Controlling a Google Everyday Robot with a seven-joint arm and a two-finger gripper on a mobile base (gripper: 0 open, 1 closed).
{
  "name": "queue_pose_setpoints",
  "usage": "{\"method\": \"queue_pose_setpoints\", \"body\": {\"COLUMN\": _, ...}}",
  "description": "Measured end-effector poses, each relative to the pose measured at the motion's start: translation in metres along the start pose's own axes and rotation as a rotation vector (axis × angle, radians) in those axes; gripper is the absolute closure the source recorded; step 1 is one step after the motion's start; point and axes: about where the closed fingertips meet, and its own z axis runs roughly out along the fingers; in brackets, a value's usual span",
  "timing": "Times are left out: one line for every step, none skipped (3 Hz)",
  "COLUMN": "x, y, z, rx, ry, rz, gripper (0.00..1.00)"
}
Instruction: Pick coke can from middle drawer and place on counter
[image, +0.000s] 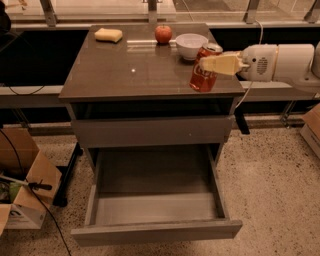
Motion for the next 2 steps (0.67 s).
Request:
{"method": "queue_pose_setpoints", "body": {"x": -0.034, "y": 0.011, "z": 0.02, "rx": 0.018, "ry": -0.057, "rz": -0.065, "gripper": 1.0}}
{"method": "queue_pose_setpoints", "body": {"x": -0.049, "y": -0.005, "z": 0.071, "rx": 0.14, "ry": -0.087, "rz": -0.121, "gripper": 1.0}}
